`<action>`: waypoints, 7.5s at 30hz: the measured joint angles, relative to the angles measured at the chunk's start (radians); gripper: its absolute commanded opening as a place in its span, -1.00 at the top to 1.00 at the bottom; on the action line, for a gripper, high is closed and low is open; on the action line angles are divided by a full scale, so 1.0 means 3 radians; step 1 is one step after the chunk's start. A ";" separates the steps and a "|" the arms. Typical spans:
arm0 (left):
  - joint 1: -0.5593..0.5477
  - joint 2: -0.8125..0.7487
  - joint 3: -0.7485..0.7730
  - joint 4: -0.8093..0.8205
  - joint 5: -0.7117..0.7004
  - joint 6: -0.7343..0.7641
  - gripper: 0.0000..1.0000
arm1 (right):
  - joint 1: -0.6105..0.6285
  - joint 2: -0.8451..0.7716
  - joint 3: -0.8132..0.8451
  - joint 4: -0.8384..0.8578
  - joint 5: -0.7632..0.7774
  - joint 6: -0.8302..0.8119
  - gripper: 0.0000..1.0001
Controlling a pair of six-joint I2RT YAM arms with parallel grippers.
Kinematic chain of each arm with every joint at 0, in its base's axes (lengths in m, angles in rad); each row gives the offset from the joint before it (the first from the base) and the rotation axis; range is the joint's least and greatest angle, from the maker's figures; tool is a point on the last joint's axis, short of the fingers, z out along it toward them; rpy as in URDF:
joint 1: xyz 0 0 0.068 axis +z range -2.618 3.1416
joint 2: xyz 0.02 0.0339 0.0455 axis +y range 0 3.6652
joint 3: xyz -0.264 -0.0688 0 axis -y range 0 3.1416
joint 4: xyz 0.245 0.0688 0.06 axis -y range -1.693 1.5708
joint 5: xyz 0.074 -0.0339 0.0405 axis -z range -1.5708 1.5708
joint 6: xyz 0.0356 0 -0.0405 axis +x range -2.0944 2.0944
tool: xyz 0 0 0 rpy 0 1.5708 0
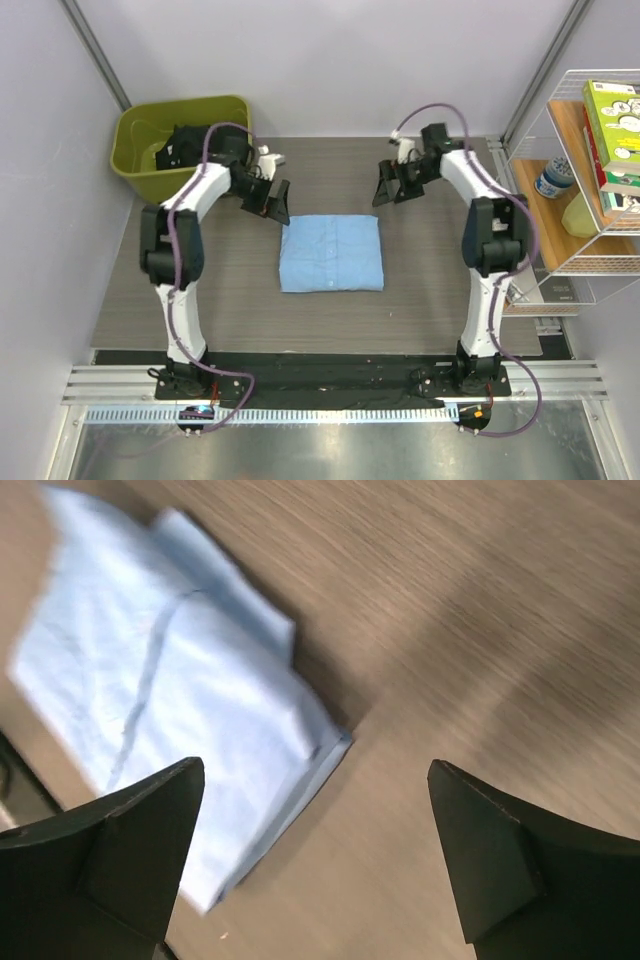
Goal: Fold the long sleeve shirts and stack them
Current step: Fold the shirt
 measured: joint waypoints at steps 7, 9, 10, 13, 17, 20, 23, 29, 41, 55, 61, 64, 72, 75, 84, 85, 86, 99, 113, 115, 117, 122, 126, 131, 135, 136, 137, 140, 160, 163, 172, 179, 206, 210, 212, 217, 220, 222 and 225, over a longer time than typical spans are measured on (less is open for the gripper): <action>-0.0032 -0.2276 -0.1446 0.0946 0.0558 -0.0712 -1.00 | -0.0165 -0.1614 -0.1035 0.0216 -0.0697 0.0332 -0.99; -0.0079 -0.2757 -0.1924 0.1451 0.0899 -0.1129 -0.99 | 0.0009 -0.2054 -0.1489 0.0432 -0.0895 0.0551 -1.00; -0.0159 -0.2907 -0.2120 0.1642 0.1067 -0.1310 -1.00 | 0.0151 -0.2253 -0.1771 0.0619 -0.0982 0.0699 -0.99; -0.0417 -0.2838 -0.2413 0.1963 0.1171 -0.1644 -1.00 | 0.0571 -0.2468 -0.2425 0.1175 -0.1133 0.1156 -0.99; -0.0811 -0.2476 -0.3141 0.2739 0.1048 -0.2373 -1.00 | 0.0952 -0.2294 -0.3045 0.1886 -0.1156 0.1775 -0.99; -0.0994 -0.2284 -0.3553 0.3257 0.0921 -0.2935 -1.00 | 0.1024 -0.2116 -0.3291 0.2364 -0.1164 0.2173 -1.00; -0.1072 -0.2182 -0.3713 0.3646 0.0785 -0.3283 -0.99 | 0.1024 -0.1986 -0.3403 0.2777 -0.1181 0.2426 -0.99; -0.0867 -0.1911 -0.3769 0.4223 0.0659 -0.3541 -1.00 | 0.0926 -0.1500 -0.3421 0.3185 -0.1218 0.2528 -0.99; -0.0284 -0.1886 -0.4238 0.4335 0.0749 -0.3491 -1.00 | 0.0510 -0.1183 -0.3290 0.2430 -0.1653 0.1864 -0.99; -0.0703 -0.2173 -0.2912 0.3736 0.0608 -0.2983 -1.00 | 0.0441 -0.1572 -0.2389 0.2679 -0.1433 0.2235 -0.99; -0.0515 -0.1022 -0.2518 0.4046 0.0425 -0.3286 -0.99 | 0.0411 -0.0566 -0.1985 0.3120 -0.1298 0.2490 -0.99; -0.0359 -0.0712 -0.2506 0.4111 0.0308 -0.3343 -1.00 | 0.0350 -0.0230 -0.1851 0.3134 -0.1225 0.2443 -0.98; -0.0170 -0.0649 -0.2683 0.4307 0.0373 -0.3427 -1.00 | 0.0245 0.0103 -0.1283 0.2688 -0.1219 0.2074 -0.94; -0.0343 -0.0876 -0.2851 0.4097 0.0347 -0.3183 -1.00 | 0.0341 0.0210 -0.0985 0.2388 -0.1155 0.1804 -0.92; -0.0792 -0.2092 -0.3624 0.3360 0.0670 -0.2650 -0.99 | 0.0987 0.0315 -0.0383 0.1467 -0.0788 0.0318 -0.86; -0.0608 -0.2347 -0.3709 0.3248 0.0696 -0.2635 -1.00 | 0.1061 0.0312 -0.0374 0.1375 -0.0806 0.0161 -0.85; -0.0421 -0.2599 -0.3756 0.3128 0.0704 -0.2611 -1.00 | 0.1133 0.0304 -0.0364 0.1272 -0.0833 0.0015 -0.85; -0.0046 -0.2403 -0.3825 0.3133 0.0280 -0.3208 -0.45 | 0.1260 -0.0613 -0.0587 0.0554 -0.0492 -0.0525 -0.40; -0.0310 -0.1405 -0.4012 0.4639 0.0205 -0.4120 -0.17 | 0.1244 -0.0891 -0.1696 0.0422 0.0067 -0.0450 0.17; -0.0310 -0.1317 -0.3995 0.4760 0.0231 -0.4159 -0.15 | 0.1242 -0.0799 -0.1682 0.0450 0.0086 -0.0437 0.17; -0.0312 -0.1208 -0.3948 0.4883 0.0276 -0.4178 -0.15 | 0.1240 -0.0711 -0.1634 0.0453 0.0089 -0.0423 0.17; -0.0345 -0.1017 -0.3857 0.5111 0.0328 -0.4231 -0.16 | 0.1231 -0.0637 -0.1518 0.0454 0.0088 -0.0385 0.17; -0.0378 -0.0904 -0.3788 0.5244 0.0342 -0.4264 -0.15 | 0.1228 -0.0626 -0.1464 0.0474 0.0089 -0.0385 0.17; -0.0402 -0.0768 -0.3695 0.5381 0.0379 -0.4276 -0.13 | 0.1228 -0.0608 -0.1451 0.0477 0.0086 -0.0374 0.17; -0.0430 -0.0660 -0.3630 0.5506 0.0418 -0.4290 -0.11 | 0.1228 -0.0593 -0.1437 0.0476 0.0085 -0.0364 0.17; -0.0439 -0.0624 -0.3609 0.5540 0.0429 -0.4299 -0.11 | 0.1228 -0.0589 -0.1433 0.0477 0.0085 -0.0361 0.17; -0.0449 -0.0595 -0.3588 0.5573 0.0437 -0.4308 -0.10 | 0.1228 -0.0585 -0.1429 0.0477 0.0084 -0.0360 0.17; -0.0476 -0.0538 -0.3540 0.5620 0.0440 -0.4325 0.07 | 0.1226 -0.0554 -0.1409 0.0477 0.0079 -0.0334 0.17; -0.0286 -0.1371 -0.1771 0.0799 -0.0618 -0.2242 1.00 | 0.0275 -0.0936 -0.1436 0.0343 -0.0221 -0.0027 0.07; -0.0252 -0.1555 -0.1259 0.0046 -0.1100 -0.1900 1.00 | 0.0150 -0.1050 -0.1498 0.0314 -0.0261 -0.0029 0.07; -0.0711 -0.1448 0.0820 -0.1284 -0.2754 -0.0732 1.00 | 0.0102 -0.1090 -0.1713 0.0240 -0.0389 -0.0043 0.07; -0.1722 -0.0631 0.0713 -0.1405 -0.3418 -0.0418 1.00 | -0.0081 -0.1090 -0.1741 0.0220 -0.0454 -0.0025 0.06; -0.1631 -0.0449 0.0753 -0.0790 -0.0872 -0.0764 -0.52 | -0.0434 -0.1231 -0.2032 0.0165 -0.0749 0.0214 -0.19; -0.0916 -0.0772 0.0758 -0.0833 -0.0449 -0.0197 -0.34 | -0.0290 -0.1169 -0.2037 0.0477 -0.0793 0.0521 -0.10; -0.0685 -0.0810 0.0622 -0.0857 -0.0413 0.0127 -0.27 | -0.0155 -0.1085 -0.2019 0.0670 -0.0829 0.0711 -0.04; -0.0743 -0.0799 -0.0209 -0.0819 -0.0465 0.0774 -0.18 | 0.0160 -0.0786 -0.1863 0.1078 -0.0841 0.1106 0.19; -0.0838 -0.0706 -0.0463 -0.0785 -0.0497 0.0968 -0.05 | 0.0280 -0.0600 -0.1754 0.1263 -0.0809 0.1244 0.46; -0.0874 -0.0643 -0.0528 -0.0684 -0.0516 0.1027 0.03 | 0.0318 -0.0506 -0.1722 0.1361 -0.0746 0.1324 0.66; -0.0909 -0.0567 -0.0647 -0.0493 -0.0584 0.1053 0.13 | 0.0319 -0.0364 -0.1678 0.1434 -0.0603 0.1424 0.83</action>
